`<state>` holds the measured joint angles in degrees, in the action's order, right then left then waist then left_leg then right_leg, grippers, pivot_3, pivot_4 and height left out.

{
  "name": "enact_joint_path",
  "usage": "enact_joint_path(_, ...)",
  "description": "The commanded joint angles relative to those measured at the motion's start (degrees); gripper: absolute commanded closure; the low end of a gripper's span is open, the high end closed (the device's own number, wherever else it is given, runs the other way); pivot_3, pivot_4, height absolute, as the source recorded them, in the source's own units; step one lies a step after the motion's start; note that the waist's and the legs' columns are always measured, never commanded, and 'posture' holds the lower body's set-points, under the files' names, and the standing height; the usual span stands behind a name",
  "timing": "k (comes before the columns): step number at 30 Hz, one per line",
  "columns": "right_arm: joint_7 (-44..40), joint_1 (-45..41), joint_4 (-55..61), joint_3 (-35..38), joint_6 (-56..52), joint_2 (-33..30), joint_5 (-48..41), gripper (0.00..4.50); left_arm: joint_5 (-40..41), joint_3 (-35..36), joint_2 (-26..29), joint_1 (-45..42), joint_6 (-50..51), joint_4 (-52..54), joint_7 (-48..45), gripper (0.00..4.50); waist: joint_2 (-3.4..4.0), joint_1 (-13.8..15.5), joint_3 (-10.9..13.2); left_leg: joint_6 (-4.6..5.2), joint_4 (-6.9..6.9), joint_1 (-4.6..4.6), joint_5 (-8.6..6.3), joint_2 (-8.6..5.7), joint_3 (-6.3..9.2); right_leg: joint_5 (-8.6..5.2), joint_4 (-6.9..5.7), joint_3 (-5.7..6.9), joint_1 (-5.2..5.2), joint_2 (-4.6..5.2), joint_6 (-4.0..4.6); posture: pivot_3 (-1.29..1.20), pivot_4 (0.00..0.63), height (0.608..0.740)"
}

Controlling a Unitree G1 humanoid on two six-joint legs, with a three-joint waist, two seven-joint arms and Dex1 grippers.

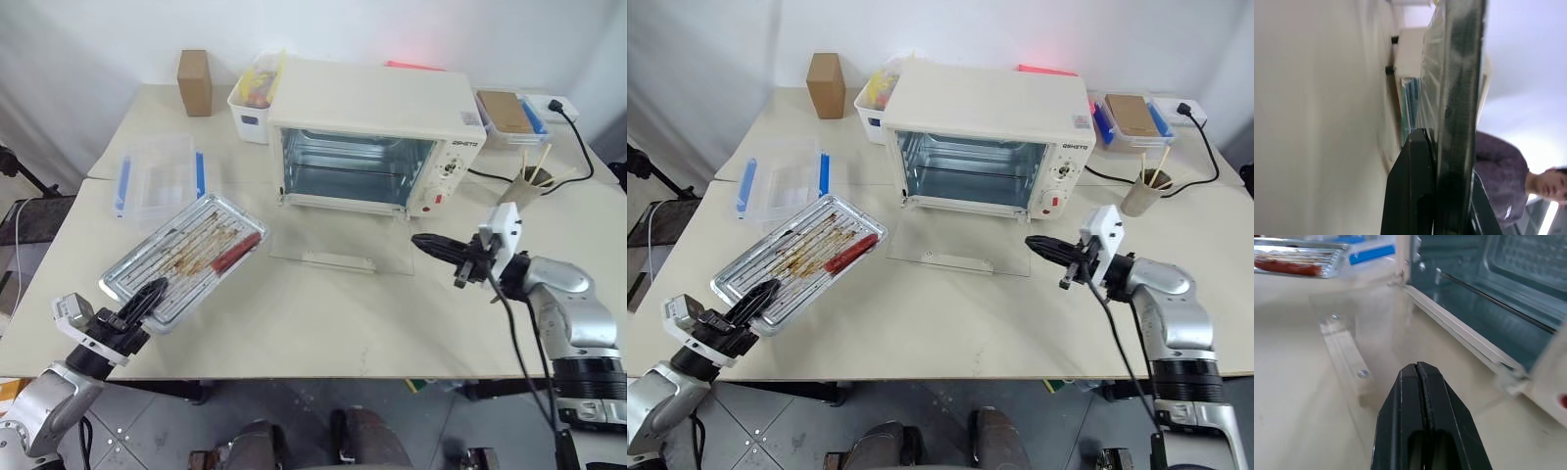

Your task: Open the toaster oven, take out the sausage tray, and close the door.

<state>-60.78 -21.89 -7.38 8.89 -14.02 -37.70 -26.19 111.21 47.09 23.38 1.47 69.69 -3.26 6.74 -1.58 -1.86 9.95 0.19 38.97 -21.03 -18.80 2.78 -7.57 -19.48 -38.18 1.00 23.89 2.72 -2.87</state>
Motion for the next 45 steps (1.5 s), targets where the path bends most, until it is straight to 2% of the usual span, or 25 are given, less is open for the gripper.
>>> enact_joint_path(1, 0.2, 0.6, -1.2, 0.3, -1.1, -1.7, 1.1, 4.48, 1.8, 1.7, -0.4, 0.0, -0.5, 0.5, -0.5, 4.5, 0.0, 0.1, 0.0, 0.0, 0.0, 0.01, -0.01, 0.0, 0.03, 0.0, 0.04, 0.03, -0.05, 0.0, 0.0, 0.0, 0.15, 0.74)
enact_joint_path(6, 0.1, -0.1, -5.7, -4.2, -2.4, -2.1, 6.0, 4.48, 1.8, 2.0, -2.0, -0.4, -1.3, 1.1, 0.1, 4.5, 0.01, 0.1, 0.0, -0.01, 0.0, 0.1, -0.01, 0.0, 0.11, 0.0, 0.1, 0.12, -0.21, 0.02, 0.0, 0.0, 0.15, 0.74)
enact_joint_path(9, -2.0, -0.6, -8.3, -6.7, 1.3, -1.8, 8.7, 4.48, 1.8, 1.8, -2.8, -0.4, -1.7, 1.6, 0.6, 4.5, 0.02, 0.1, 0.0, -0.01, 0.0, 0.09, -0.01, 0.0, 0.12, 0.0, 0.1, 0.13, -0.2, 0.02, 0.0, 0.0, 0.15, 0.74)
enact_joint_path(14, -4.1, -2.2, -10.3, -6.9, 5.8, 2.6, 6.7, 4.48, 1.8, 2.2, -4.2, -1.6, -2.8, 1.7, 1.9, 4.5, 0.02, 0.0, 0.0, -0.01, 0.0, 0.15, -0.01, 0.0, 0.12, 0.01, 0.12, 0.14, -0.27, 0.01, -0.01, 0.0, 0.15, 0.74)
enact_joint_path(20, -3.3, -1.4, -5.9, -1.0, 9.0, 6.4, 0.7, 4.48, 1.8, 3.4, -5.1, -2.9, -3.5, 1.6, 3.2, 4.5, 0.05, 0.2, 0.0, -0.02, -0.01, 0.09, -0.01, -0.01, 0.17, 0.02, 0.16, 0.19, -0.27, 0.02, -0.03, 0.0, 0.15, 0.74)
enact_joint_path(25, 1.4, -3.6, -1.0, 6.7, -2.9, 7.5, -11.4, 4.48, 1.8, 4.1, -5.0, -3.1, -2.8, 1.2, 3.9, 4.5, 0.06, 0.3, 0.0, -0.02, -0.01, 0.05, -0.03, -0.01, 0.27, 0.02, 0.21, 0.27, -0.28, 0.03, -0.04, 0.0, 0.15, 0.74)
enact_joint_path(31, 4.3, -3.0, 6.7, 10.2, -8.0, 5.2, -15.9, 4.48, 1.8, 1.3, -2.2, -4.0, 1.1, -1.0, 1.7, 4.5, 0.06, 0.2, 0.0, -0.05, -0.08, 0.03, -0.03, -0.01, 0.36, 0.02, 0.24, 0.36, -0.28, 0.04, -0.03, 0.0, 0.15, 0.74)
enact_joint_path(35, 0.3, 5.1, 15.3, 9.4, -6.5, 1.5, -14.3, 3.71, 1.8, -5.2, 1.0, -6.4, 5.0, -3.9, -0.6, 4.5, 0.07, 1.0, 0.0, -0.04, -0.1, -0.15, -0.03, -0.08, 0.63, 0.02, 0.39, 0.33, -0.28, 0.05, -0.04, 0.0, 0.15, 0.74)
enact_joint_path(39, -5.9, 15.6, 20.1, 9.5, 1.3, -2.5, -8.9, 2.36, 1.8, -14.5, 5.7, -10.2, 9.0, -8.1, -3.8, 4.5, 0.1, 1.6, 0.1, -0.04, -0.11, -0.19, -0.03, -0.16, 0.72, 0.02, 0.46, 0.25, -0.36, 0.05, -0.04, 0.0, 0.15, 0.74)
enact_joint_path(43, -7.1, 22.3, 21.4, 11.4, 6.1, -2.9, -7.5, 1.14, 1.5, -21.5, 8.0, -13.4, 9.7, -12.1, -5.4, 4.5, 0.13, 1.4, 0.1, -0.04, -0.1, -0.11, -0.03, -0.16, 0.72, 0.02, 0.47, 0.24, -0.43, 0.04, -0.04, 0.0, 0.15, 0.74)
enact_joint_path(45, -7.4, 28.7, 24.4, 13.9, 8.0, -2.7, -7.0, 0.53, -2.8, -26.4, 8.1, -18.2, 12.0, -15.6, -8.3, 4.5, 0.16, 1.5, 0.1, -0.05, -0.1, -0.07, -0.02, -0.13, 0.68, 0.03, 0.43, 0.19, -0.42, 0.02, -0.05, 0.0, 0.15, 0.74)
